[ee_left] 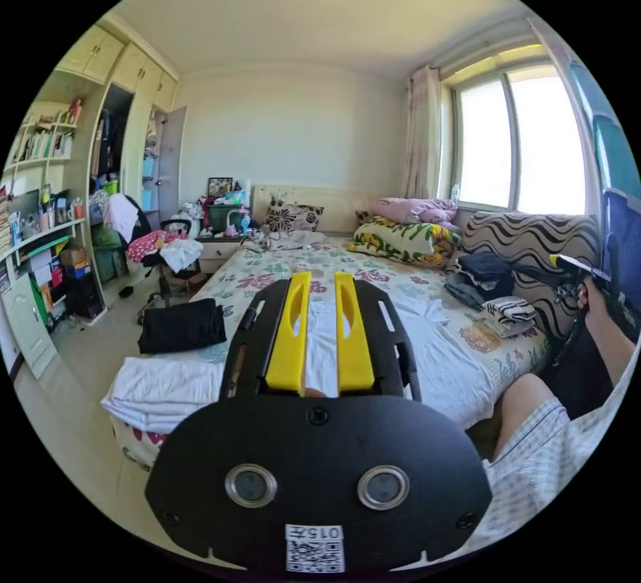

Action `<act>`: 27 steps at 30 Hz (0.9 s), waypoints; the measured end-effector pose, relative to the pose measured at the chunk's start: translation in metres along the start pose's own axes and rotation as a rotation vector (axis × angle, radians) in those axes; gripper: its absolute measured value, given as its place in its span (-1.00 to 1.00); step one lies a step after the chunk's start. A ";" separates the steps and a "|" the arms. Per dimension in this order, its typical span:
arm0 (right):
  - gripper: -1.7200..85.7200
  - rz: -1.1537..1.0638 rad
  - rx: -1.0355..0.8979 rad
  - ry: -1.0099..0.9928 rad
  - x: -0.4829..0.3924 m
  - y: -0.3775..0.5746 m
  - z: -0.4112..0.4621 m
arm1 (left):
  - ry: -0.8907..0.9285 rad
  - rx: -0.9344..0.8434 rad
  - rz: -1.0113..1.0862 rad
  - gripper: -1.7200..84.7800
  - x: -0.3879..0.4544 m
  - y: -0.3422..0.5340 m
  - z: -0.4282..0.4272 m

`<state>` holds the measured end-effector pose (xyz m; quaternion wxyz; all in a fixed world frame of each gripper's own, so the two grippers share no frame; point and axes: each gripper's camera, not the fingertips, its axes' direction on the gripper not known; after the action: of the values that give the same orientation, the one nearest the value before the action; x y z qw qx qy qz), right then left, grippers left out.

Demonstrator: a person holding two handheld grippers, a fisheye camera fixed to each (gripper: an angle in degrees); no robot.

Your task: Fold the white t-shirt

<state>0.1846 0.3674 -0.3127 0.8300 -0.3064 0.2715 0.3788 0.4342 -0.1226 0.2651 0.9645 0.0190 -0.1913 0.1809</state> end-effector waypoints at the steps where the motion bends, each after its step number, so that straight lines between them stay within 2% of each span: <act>1: -0.92 -0.022 0.025 0.045 -0.010 0.004 -0.005 | 0.003 -0.006 0.016 -0.80 0.005 0.000 0.002; 3: -0.89 -0.046 0.079 0.155 -0.024 0.014 -0.009 | 0.057 0.009 0.019 -0.80 0.023 -0.002 0.012; 5: -0.86 -0.043 0.228 0.348 -0.041 0.029 -0.014 | 0.088 0.057 0.010 -0.74 0.036 -0.007 0.019; 8: -0.88 -0.069 0.320 0.402 -0.053 0.040 -0.008 | 0.122 0.046 -0.007 -0.69 0.059 -0.022 0.044; 10: -0.88 -0.076 0.259 0.349 -0.052 0.038 0.005 | 0.165 0.011 0.018 -0.71 0.075 -0.035 0.066; 12: -0.88 -0.049 0.183 0.284 -0.045 0.035 0.023 | 0.346 -0.061 0.101 -0.90 0.100 -0.054 0.102; 15: -0.86 0.031 0.058 0.150 -0.025 0.028 0.058 | 0.507 -0.132 0.129 -0.92 0.132 -0.081 0.155; 19: -0.79 0.094 -0.085 0.001 0.004 0.025 0.122 | 0.511 -0.173 0.179 -0.85 0.177 -0.113 0.224; 24: -0.73 0.190 -0.233 -0.023 0.041 0.023 0.209 | 0.557 -0.388 0.263 -0.77 0.259 -0.167 0.365; 27: -0.73 0.298 -0.363 -0.130 0.068 0.019 0.270 | 0.585 -0.506 0.320 -0.80 0.317 -0.194 0.452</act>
<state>0.2667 0.6014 -0.1858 0.7118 -0.3822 0.1874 0.5587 0.6128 -0.2436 0.8088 0.9122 -0.3007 0.0516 0.2736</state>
